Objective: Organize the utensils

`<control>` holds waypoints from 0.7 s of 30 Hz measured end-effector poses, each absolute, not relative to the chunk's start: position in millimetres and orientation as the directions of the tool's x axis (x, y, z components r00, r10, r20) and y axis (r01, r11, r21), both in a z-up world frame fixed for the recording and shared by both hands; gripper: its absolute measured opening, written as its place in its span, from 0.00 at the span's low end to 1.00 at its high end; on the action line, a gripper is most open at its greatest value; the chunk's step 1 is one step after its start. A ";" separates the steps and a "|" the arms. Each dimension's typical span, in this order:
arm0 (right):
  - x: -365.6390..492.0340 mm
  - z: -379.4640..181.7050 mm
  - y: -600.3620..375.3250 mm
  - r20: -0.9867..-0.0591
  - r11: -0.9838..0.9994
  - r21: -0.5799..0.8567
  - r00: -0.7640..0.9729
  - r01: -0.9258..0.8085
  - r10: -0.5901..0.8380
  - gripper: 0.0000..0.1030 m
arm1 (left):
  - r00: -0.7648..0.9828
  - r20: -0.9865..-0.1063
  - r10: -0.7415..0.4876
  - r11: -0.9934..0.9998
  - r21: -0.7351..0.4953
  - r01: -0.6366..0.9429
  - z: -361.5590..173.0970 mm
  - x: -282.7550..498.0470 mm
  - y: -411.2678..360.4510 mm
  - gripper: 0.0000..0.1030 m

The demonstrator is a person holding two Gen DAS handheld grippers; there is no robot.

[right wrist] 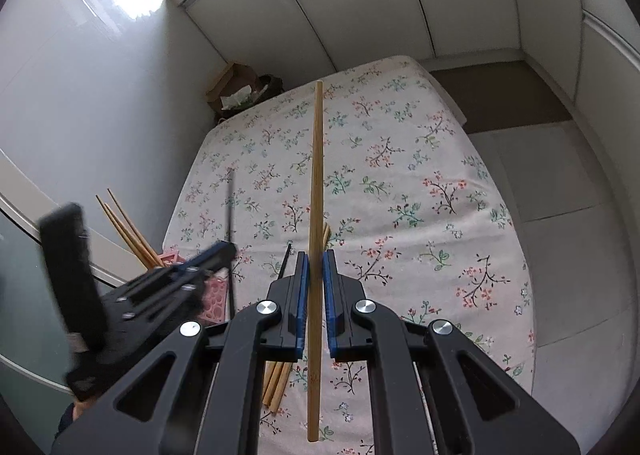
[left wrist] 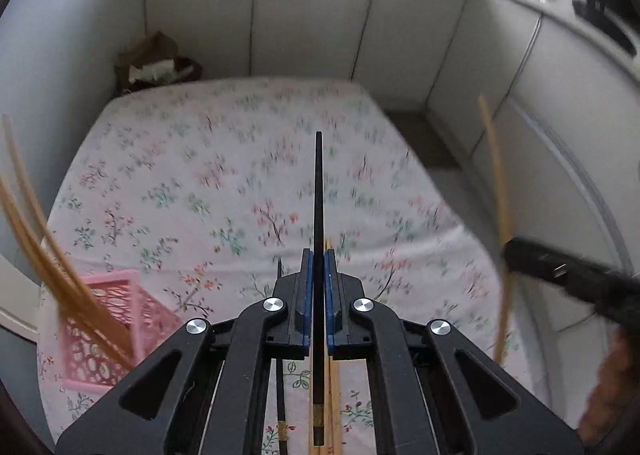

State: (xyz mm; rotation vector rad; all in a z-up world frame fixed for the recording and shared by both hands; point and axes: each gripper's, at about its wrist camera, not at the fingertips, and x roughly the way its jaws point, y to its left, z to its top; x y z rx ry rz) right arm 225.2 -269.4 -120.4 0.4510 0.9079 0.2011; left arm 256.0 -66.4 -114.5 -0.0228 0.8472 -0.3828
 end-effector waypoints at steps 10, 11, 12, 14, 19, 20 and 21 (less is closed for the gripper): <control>218.7 -103.5 -264.8 -0.645 0.885 0.464 0.674 -0.031 0.361 0.07 | 0.863 -0.381 -0.333 0.940 -0.207 0.272 -21.6 224.2 13.3 0.04; 217.5 -100.5 -263.3 -0.631 0.885 0.464 0.685 -0.042 0.364 0.07 | 0.883 -0.351 -0.311 0.947 -0.189 0.259 -18.2 221.9 19.6 0.04; 216.5 -97.9 -261.9 -0.621 0.885 0.464 0.694 -0.052 0.366 0.07 | 0.902 -0.320 -0.289 0.954 -0.171 0.245 -16.2 220.1 26.4 0.04; 214.7 -93.0 -258.2 -0.598 0.884 0.462 0.711 -0.071 0.369 0.07 | 0.913 -0.296 -0.280 0.955 -0.188 0.232 -17.1 219.3 38.0 0.04; 210.9 -81.7 -242.7 -0.536 0.883 0.453 0.753 -0.125 0.382 0.07 | 0.946 -0.256 -0.200 0.974 -0.153 0.164 -32.9 219.8 48.1 0.04; 210.4 -80.3 -239.7 -0.529 0.882 0.451 0.757 -0.132 0.384 0.07 | 0.944 -0.265 -0.194 0.975 -0.156 0.157 -38.3 221.6 49.0 0.04; 209.7 -78.6 -235.4 -0.518 0.883 0.447 0.763 -0.144 0.387 0.07 | 0.946 -0.266 -0.184 0.977 -0.159 0.145 -43.1 221.5 49.4 0.04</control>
